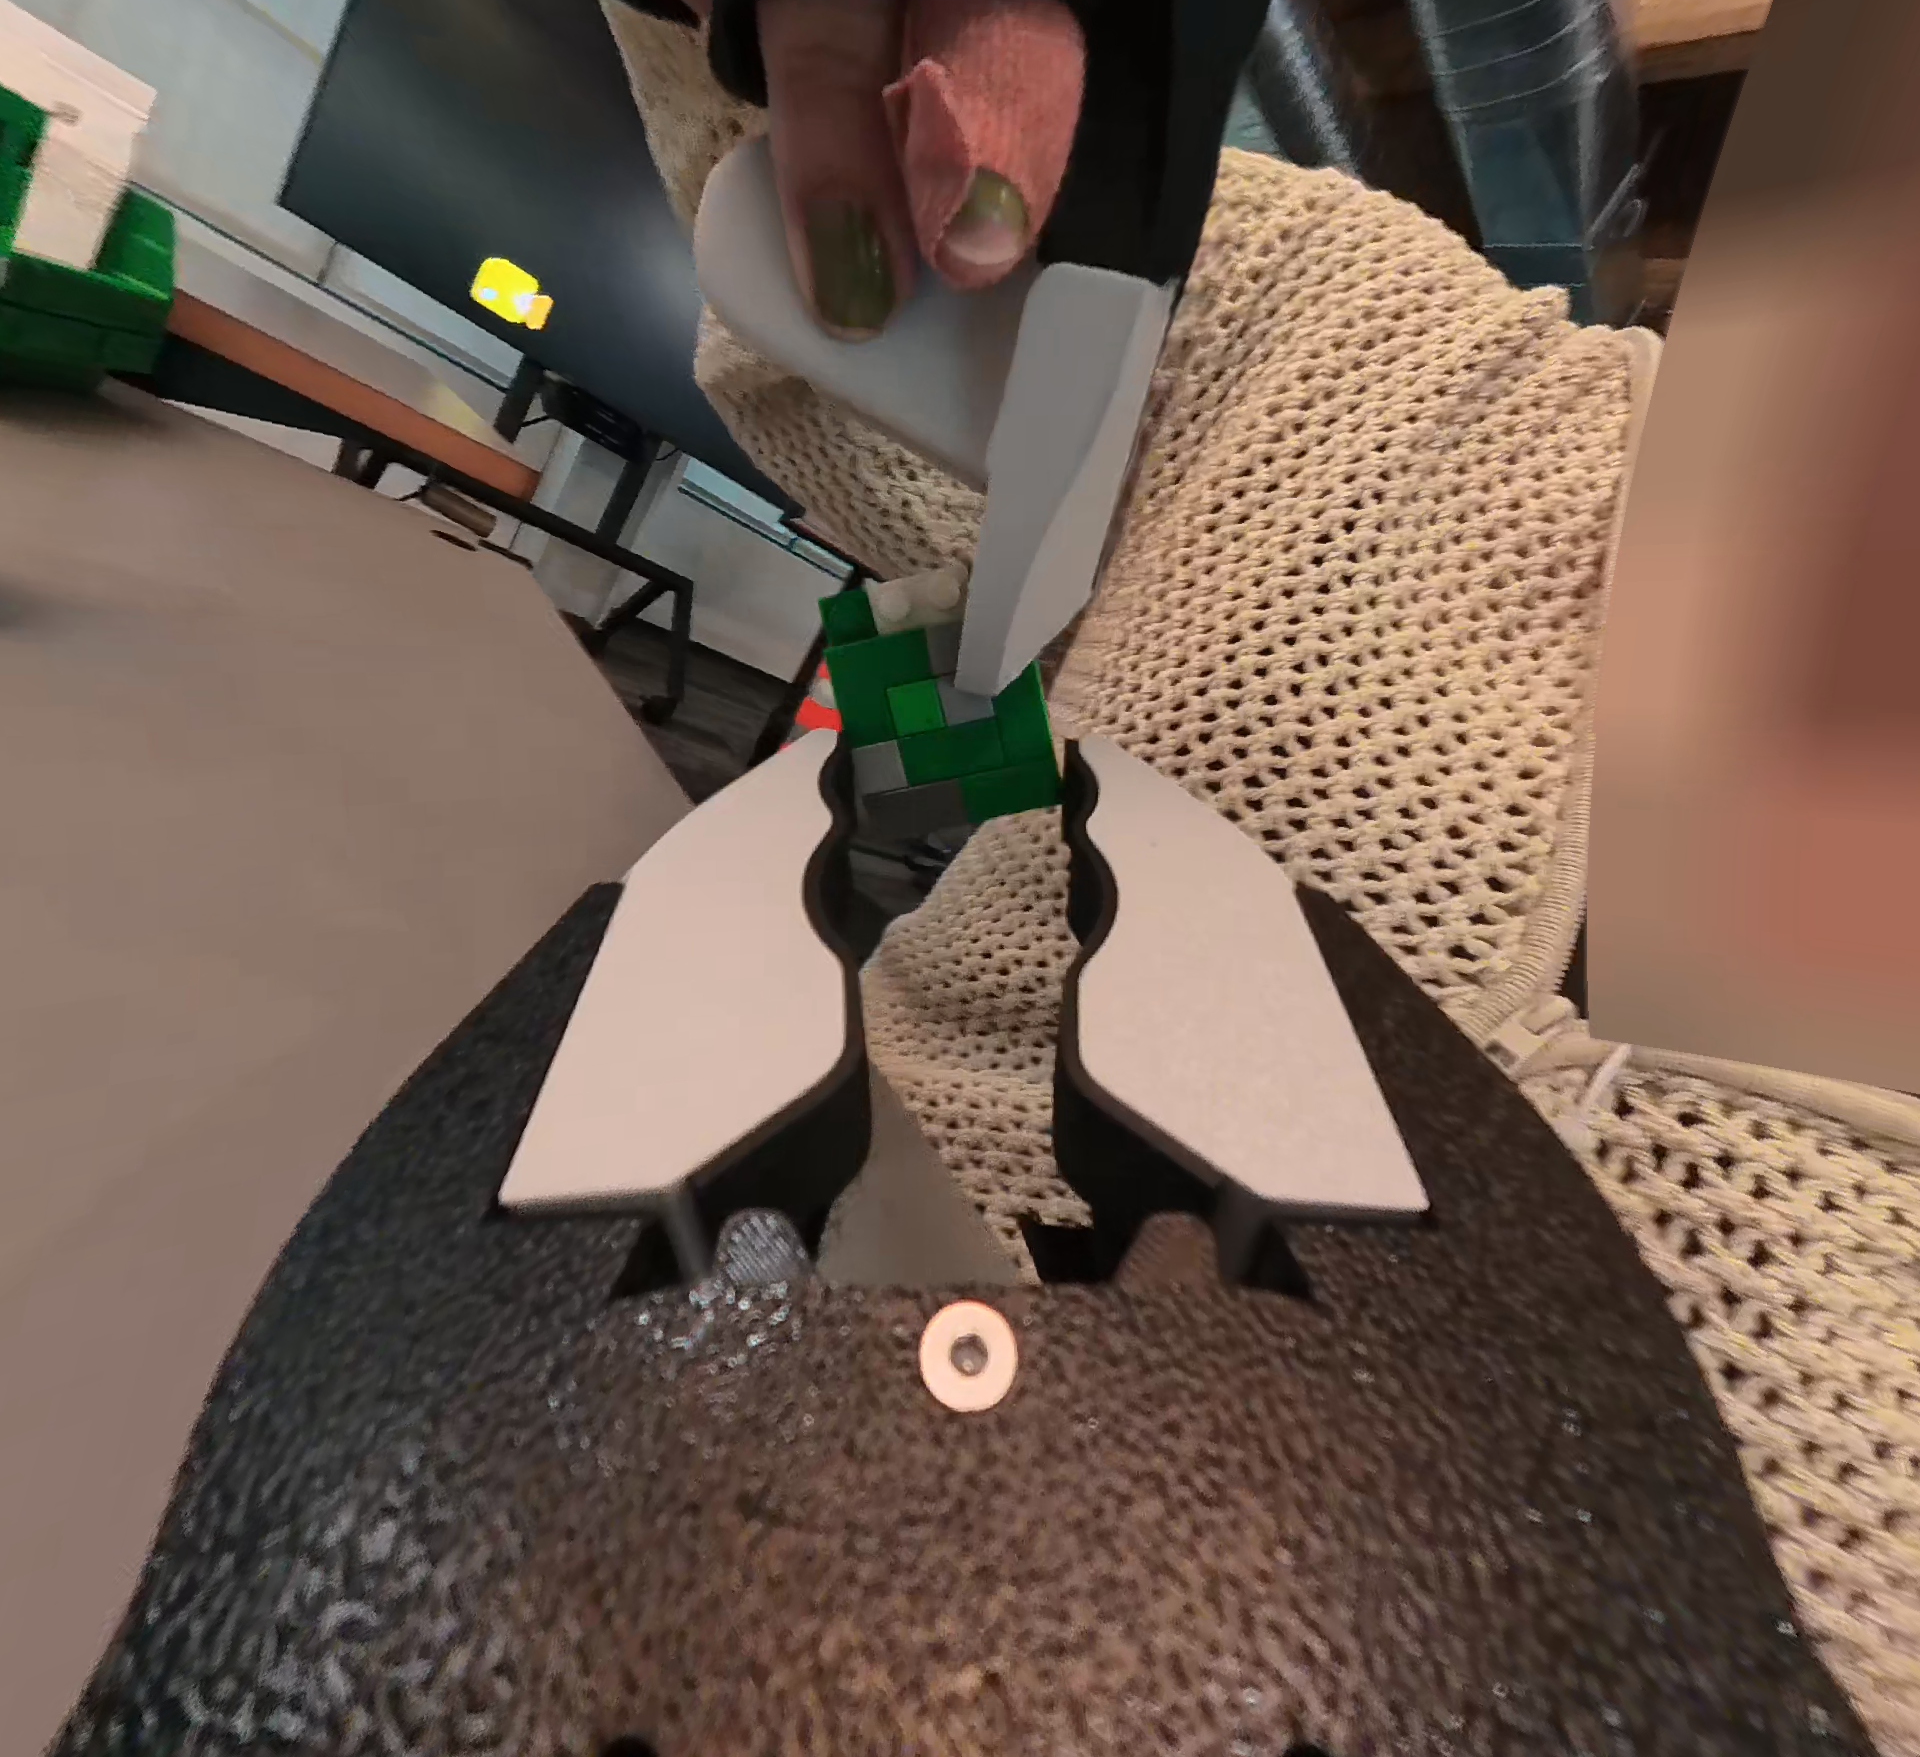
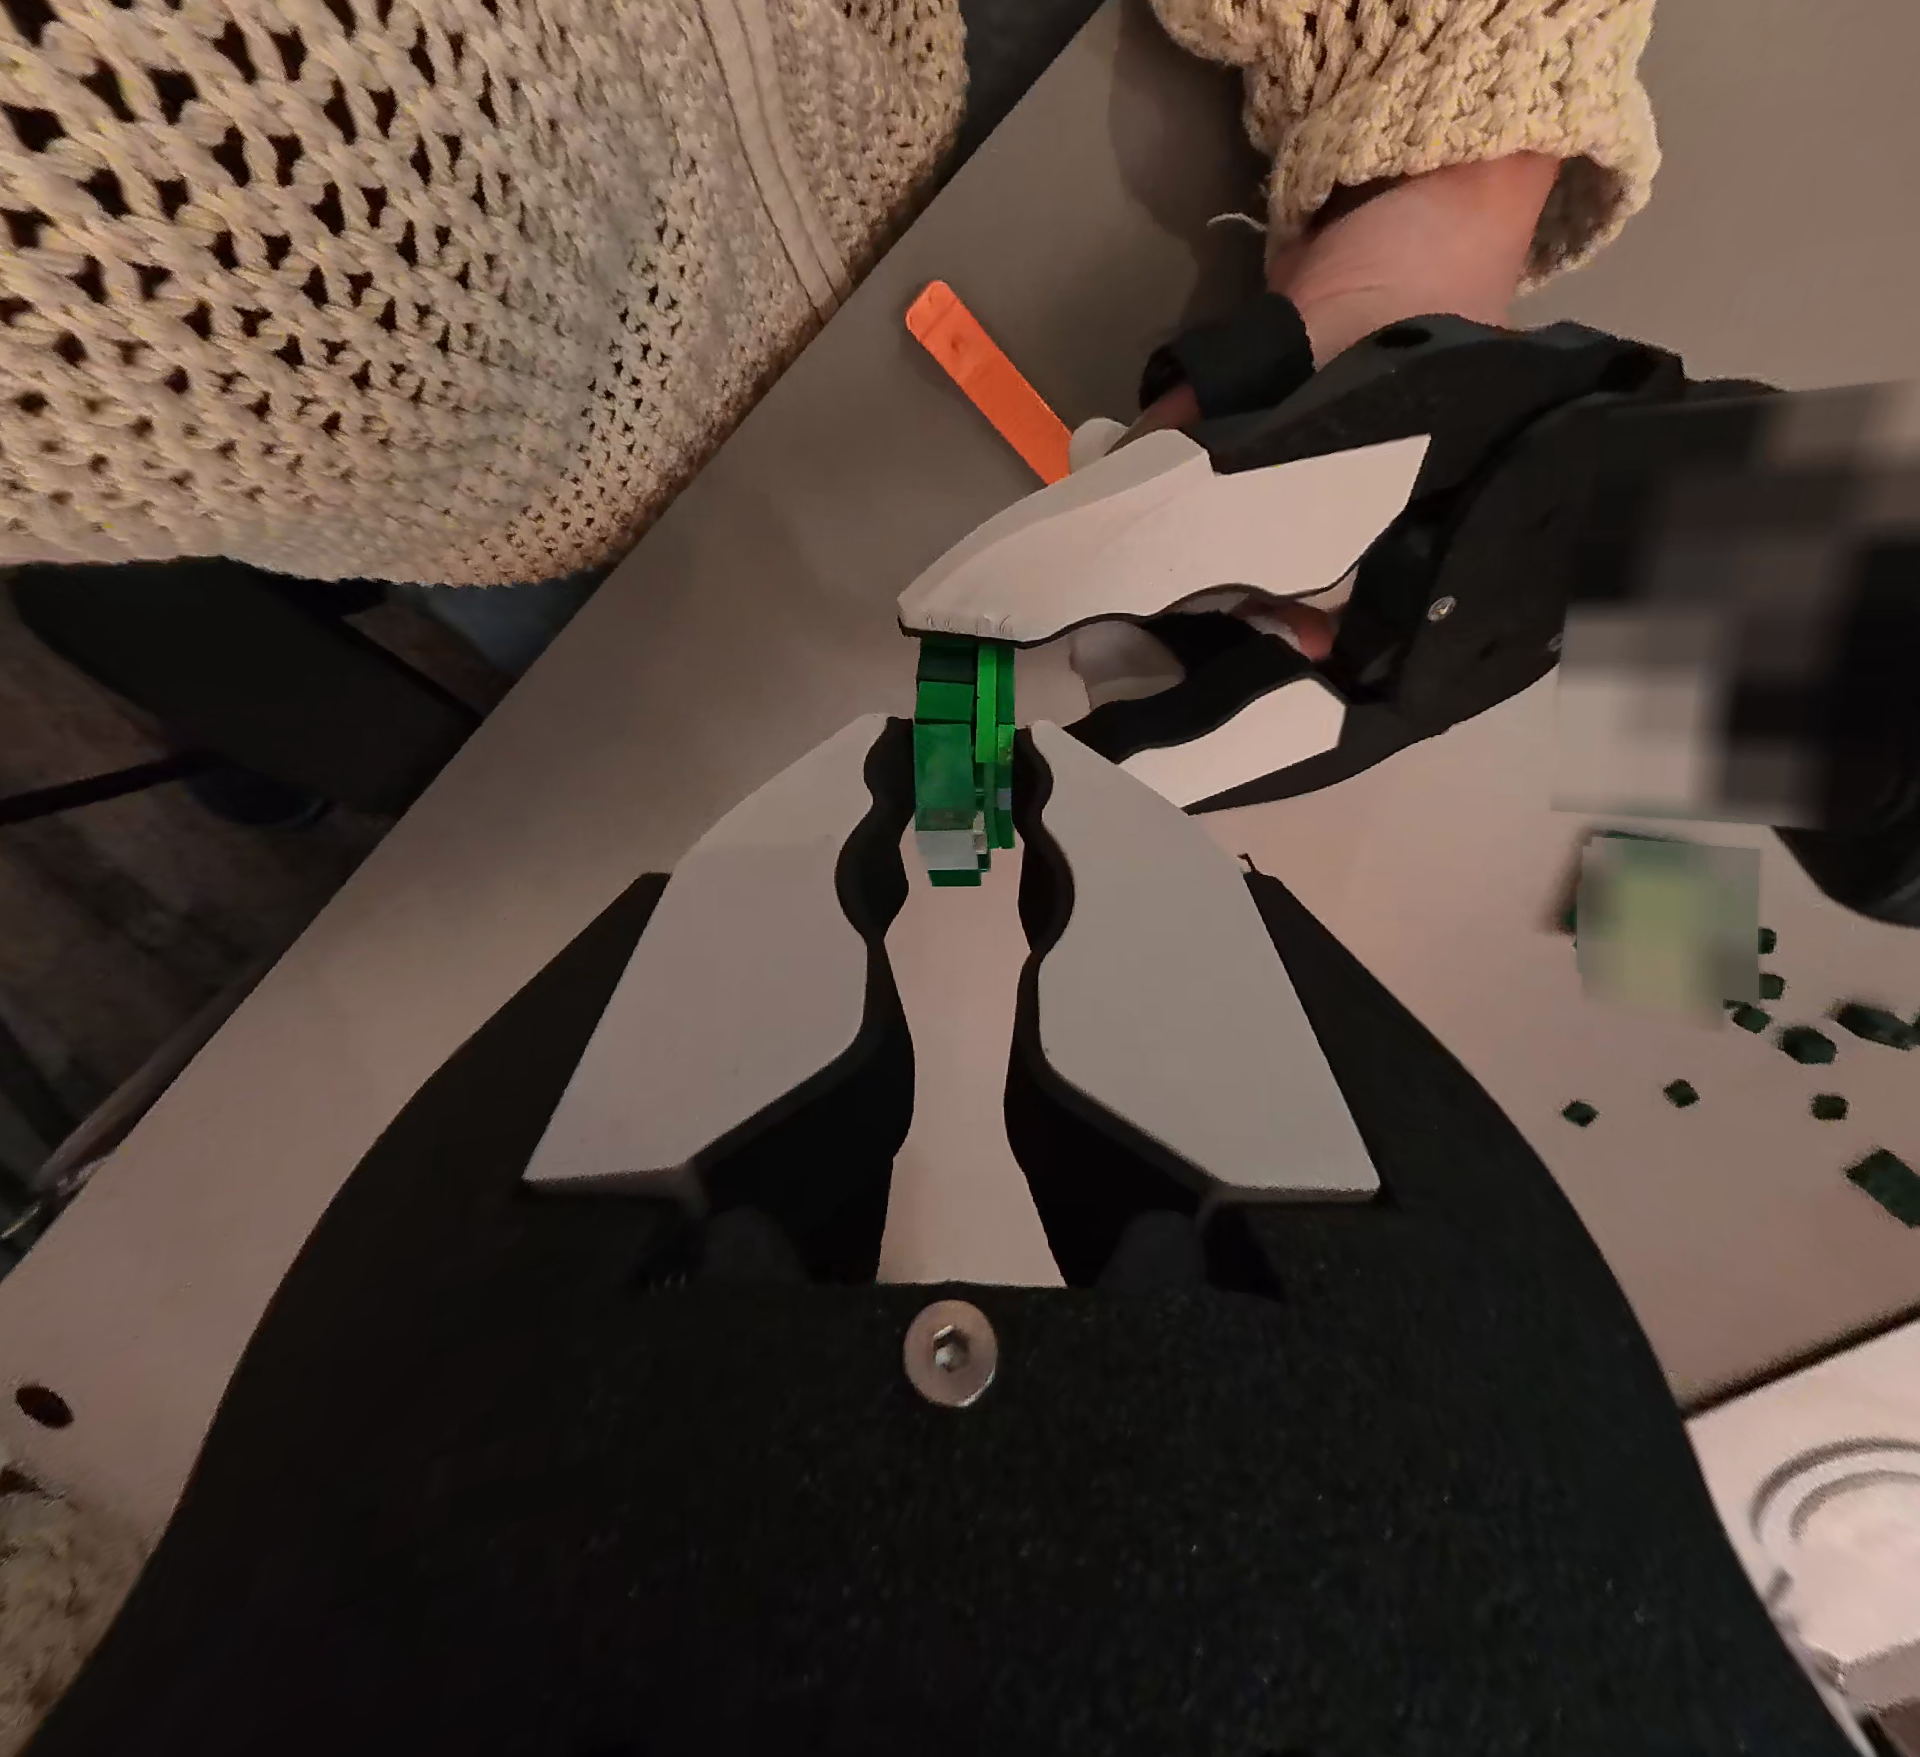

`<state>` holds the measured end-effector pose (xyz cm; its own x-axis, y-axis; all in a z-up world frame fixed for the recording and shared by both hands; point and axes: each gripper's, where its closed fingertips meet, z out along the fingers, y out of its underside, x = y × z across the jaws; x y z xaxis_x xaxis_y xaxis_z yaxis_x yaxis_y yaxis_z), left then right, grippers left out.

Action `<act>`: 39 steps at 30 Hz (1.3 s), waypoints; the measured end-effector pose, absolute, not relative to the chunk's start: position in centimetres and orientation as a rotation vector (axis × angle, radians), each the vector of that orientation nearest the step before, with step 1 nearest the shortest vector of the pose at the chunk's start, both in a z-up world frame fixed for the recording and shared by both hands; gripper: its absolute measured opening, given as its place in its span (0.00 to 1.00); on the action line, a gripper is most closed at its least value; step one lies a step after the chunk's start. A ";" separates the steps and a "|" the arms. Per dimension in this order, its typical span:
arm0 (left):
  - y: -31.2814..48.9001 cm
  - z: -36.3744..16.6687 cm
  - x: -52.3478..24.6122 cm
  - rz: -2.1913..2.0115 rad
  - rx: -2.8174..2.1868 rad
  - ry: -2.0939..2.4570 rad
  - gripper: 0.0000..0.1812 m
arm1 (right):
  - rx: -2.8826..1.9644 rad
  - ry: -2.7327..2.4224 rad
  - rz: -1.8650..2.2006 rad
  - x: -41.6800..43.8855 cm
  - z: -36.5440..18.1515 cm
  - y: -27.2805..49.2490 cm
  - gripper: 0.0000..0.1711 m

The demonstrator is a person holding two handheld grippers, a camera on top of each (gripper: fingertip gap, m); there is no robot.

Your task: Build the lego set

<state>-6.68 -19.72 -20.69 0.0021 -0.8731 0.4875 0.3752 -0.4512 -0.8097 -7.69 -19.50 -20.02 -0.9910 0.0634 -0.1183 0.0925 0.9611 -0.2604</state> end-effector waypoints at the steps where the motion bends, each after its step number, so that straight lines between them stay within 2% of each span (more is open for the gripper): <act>1: -19.5 -20.8 -6.7 -1.618 -1.310 0.565 0.21 | 0.140 3.001 -0.418 -7.7 -20.1 -19.3 0.11; 7: -18.6 -21.0 -7.1 -1.521 -1.335 0.524 0.24 | 0.247 3.012 -0.478 -8.2 -20.5 -18.4 0.11; 11: -16.8 -21.1 -8.4 -1.258 -1.381 0.480 0.44 | 0.362 3.054 -0.526 -9.2 -20.4 -17.1 0.11; 13: -16.0 -20.8 -9.5 -0.931 -1.371 0.512 0.44 | 0.448 3.091 -0.578 -10.1 -20.2 -16.4 0.11; 16: -15.6 -19.7 -11.6 -0.442 -1.314 0.532 0.39 | 0.572 3.164 -0.668 -11.3 -20.0 -15.5 0.11; 18: -15.8 -19.1 -12.3 -0.297 -1.274 0.523 0.33 | 0.630 3.222 -0.711 -12.0 -19.8 -15.1 0.11; 22: -16.1 -18.4 -12.5 -0.281 -1.231 0.493 0.25 | 0.696 3.269 -0.850 -12.6 -19.5 -15.3 0.11; 29: -15.8 -18.7 -12.8 -0.303 -1.271 0.473 0.22 | 0.694 3.284 -1.010 -12.4 -19.5 -16.3 0.11; 34: -15.9 -18.9 -12.4 -0.295 -1.273 0.507 0.10 | 0.702 3.300 -1.020 -12.4 -19.6 -16.2 0.11; 39: -15.8 -19.0 -12.3 -0.272 -1.278 0.506 0.10 | 0.747 3.272 -0.937 -12.3 -19.7 -16.2 0.11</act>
<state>-12.31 -15.78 -19.05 0.8602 -0.4651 -0.2089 -0.0827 0.2771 -0.9573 -12.28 -16.15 -19.73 -0.8527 0.4812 0.2034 0.3005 0.7703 -0.5625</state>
